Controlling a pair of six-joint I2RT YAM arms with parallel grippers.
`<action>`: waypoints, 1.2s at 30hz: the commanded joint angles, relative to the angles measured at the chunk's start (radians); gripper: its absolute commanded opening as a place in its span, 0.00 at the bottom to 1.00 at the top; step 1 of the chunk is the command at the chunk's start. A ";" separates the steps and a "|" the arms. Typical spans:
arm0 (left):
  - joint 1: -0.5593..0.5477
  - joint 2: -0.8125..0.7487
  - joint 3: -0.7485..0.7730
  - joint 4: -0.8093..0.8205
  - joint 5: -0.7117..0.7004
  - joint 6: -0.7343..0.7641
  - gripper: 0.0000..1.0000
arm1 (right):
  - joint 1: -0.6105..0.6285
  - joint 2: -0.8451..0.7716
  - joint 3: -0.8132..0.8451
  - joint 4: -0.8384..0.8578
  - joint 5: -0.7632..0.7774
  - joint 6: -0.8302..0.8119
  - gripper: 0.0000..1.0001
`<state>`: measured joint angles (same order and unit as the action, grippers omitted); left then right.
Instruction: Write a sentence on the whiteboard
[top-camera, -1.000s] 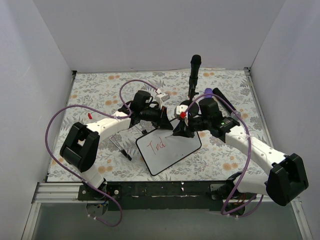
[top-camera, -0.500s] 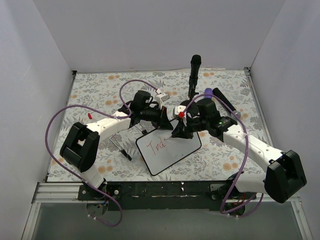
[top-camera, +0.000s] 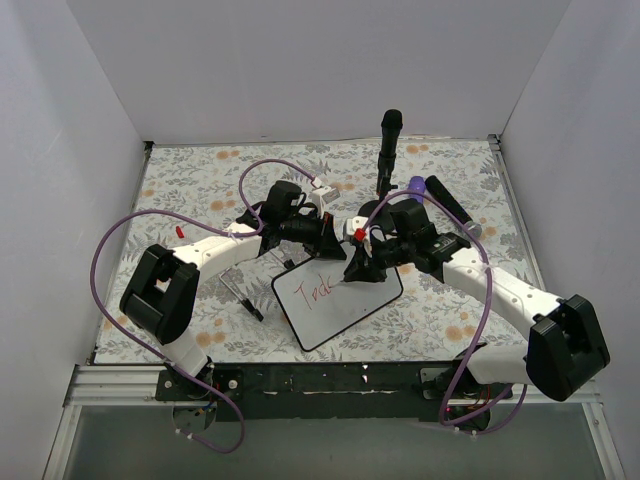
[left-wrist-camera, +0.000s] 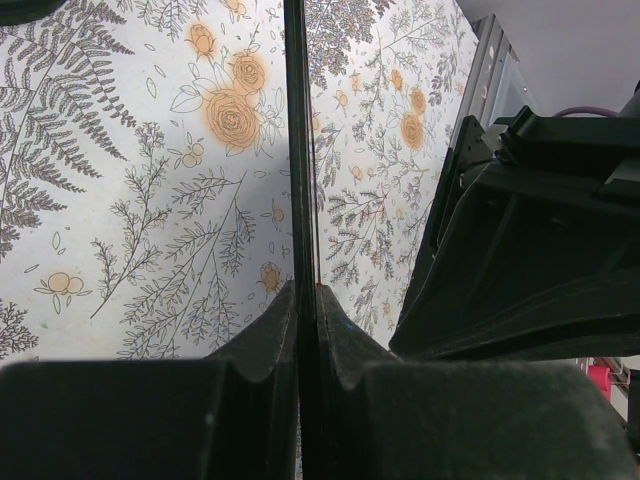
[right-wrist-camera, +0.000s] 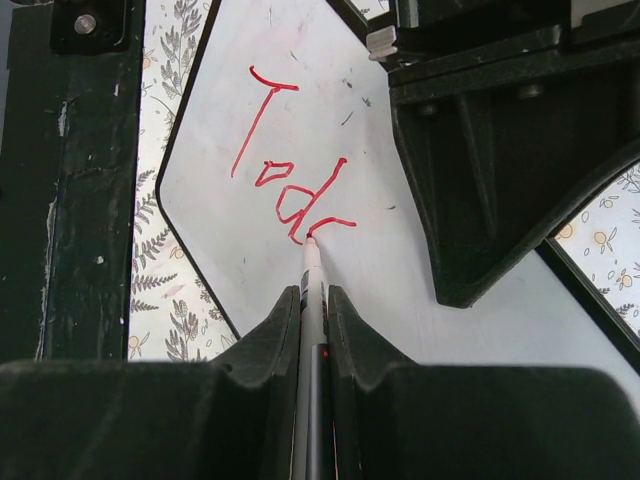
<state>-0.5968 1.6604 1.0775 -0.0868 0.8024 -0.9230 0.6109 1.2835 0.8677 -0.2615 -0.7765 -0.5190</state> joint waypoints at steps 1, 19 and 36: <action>-0.003 -0.033 -0.004 0.019 -0.006 0.084 0.00 | -0.003 -0.029 0.002 0.014 0.069 -0.026 0.01; -0.001 -0.027 0.002 0.018 -0.002 0.082 0.00 | -0.017 -0.013 0.088 0.019 0.105 -0.003 0.01; -0.001 -0.030 -0.004 0.015 -0.002 0.087 0.00 | -0.017 -0.023 0.045 -0.001 0.083 -0.027 0.01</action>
<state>-0.5964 1.6604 1.0775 -0.0875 0.8021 -0.9230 0.6022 1.2675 0.9203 -0.2852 -0.7193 -0.5098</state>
